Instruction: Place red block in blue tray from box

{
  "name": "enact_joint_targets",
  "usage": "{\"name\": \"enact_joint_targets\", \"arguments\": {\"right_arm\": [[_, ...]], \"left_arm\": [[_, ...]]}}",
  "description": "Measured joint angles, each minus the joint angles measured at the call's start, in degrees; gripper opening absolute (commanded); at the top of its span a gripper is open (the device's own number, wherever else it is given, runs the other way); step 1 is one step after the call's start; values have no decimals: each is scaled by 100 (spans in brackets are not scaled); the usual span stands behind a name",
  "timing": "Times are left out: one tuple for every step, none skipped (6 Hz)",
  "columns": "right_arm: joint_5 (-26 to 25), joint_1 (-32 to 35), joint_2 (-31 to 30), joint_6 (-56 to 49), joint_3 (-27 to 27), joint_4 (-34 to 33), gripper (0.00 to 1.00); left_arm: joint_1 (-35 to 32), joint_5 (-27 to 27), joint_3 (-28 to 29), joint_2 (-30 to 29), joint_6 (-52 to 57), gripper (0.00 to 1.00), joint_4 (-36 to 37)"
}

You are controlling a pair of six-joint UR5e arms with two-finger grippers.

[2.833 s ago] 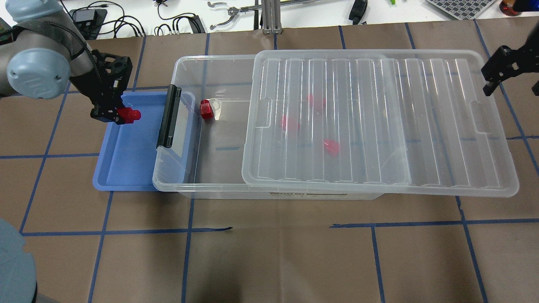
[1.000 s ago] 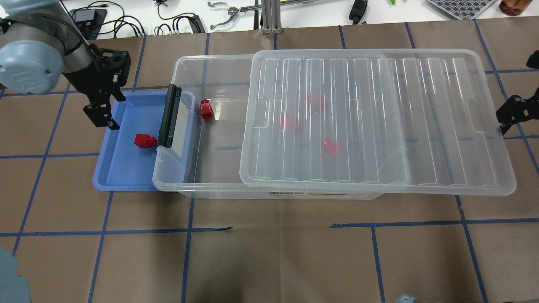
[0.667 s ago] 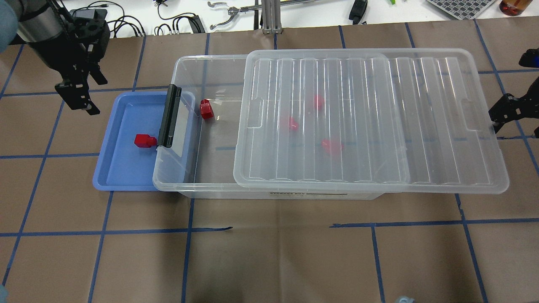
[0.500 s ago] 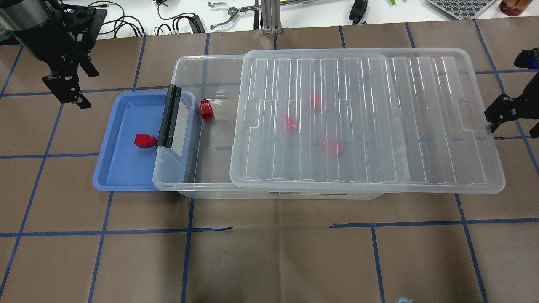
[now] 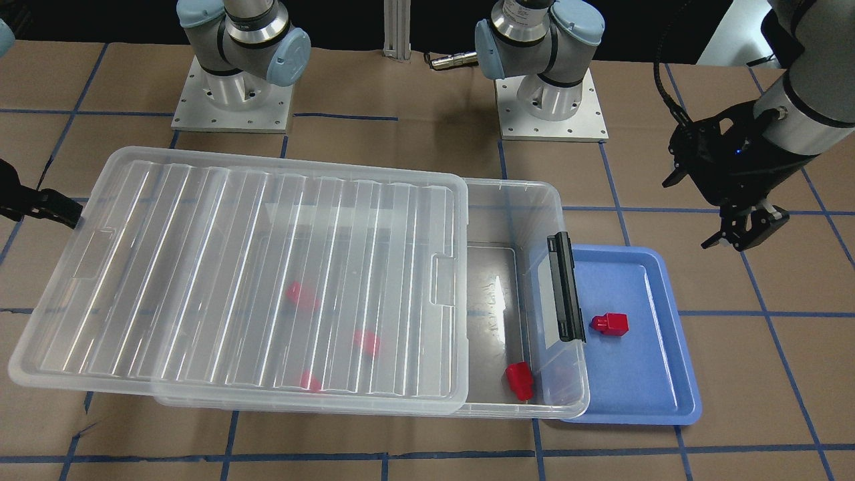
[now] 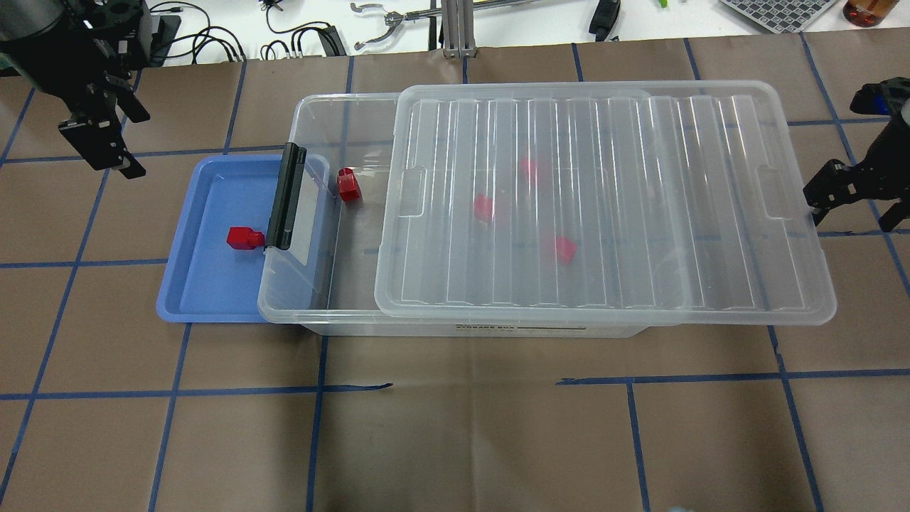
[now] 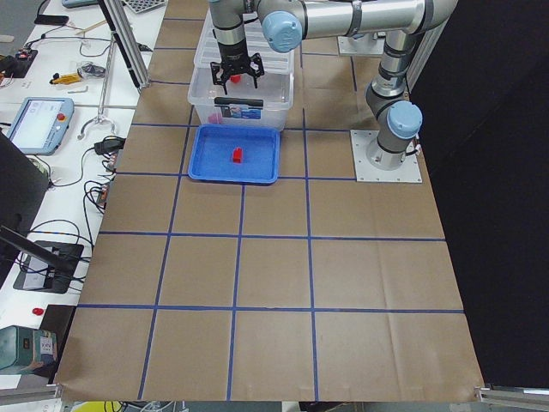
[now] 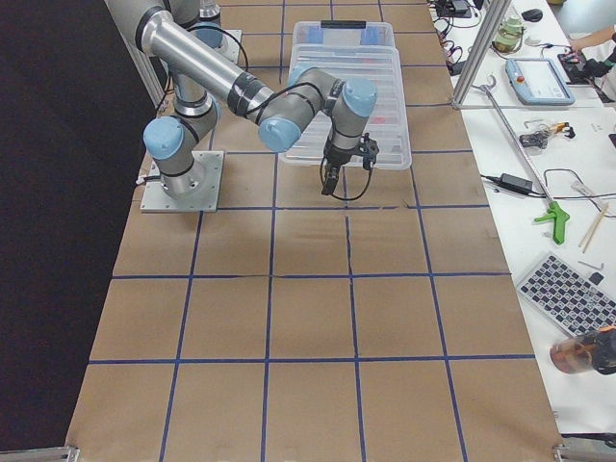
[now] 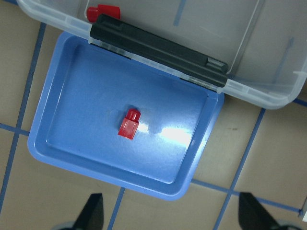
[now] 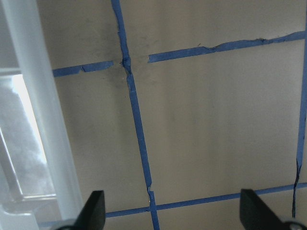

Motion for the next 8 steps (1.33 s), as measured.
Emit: {"name": "enact_joint_targets", "arguments": {"right_arm": [[-2, 124, -15, 34, 1, -3, 100], [3, 221, -34, 58, 1, -4, 100], [71, 282, -40, 80, 1, -2, 100], [174, 319, -43, 111, 1, 2, 100], [223, 359, -44, 139, 4, 4, 100], [242, 435, -44, 169, 19, 4, 100], [247, 513, -69, 194, 58, 2, 100], [248, 566, -106, 234, 111, -2, 100]], "left_arm": [[-232, -17, -4, 36, -642, 99, 5], [-572, -17, -6, 59, -1497, 99, 9], [-918, 8, -7, 78, -2545, 99, 14], [-1197, 40, -11, 85, -3699, 99, 18], [-1387, 50, -32, 78, -4670, 99, 17], [-1532, 40, -98, 85, -5520, 99, 24], [-1625, 32, -186, 136, -6178, 99, 44], [-1652, 26, -253, 229, -6757, 99, 52]]}}
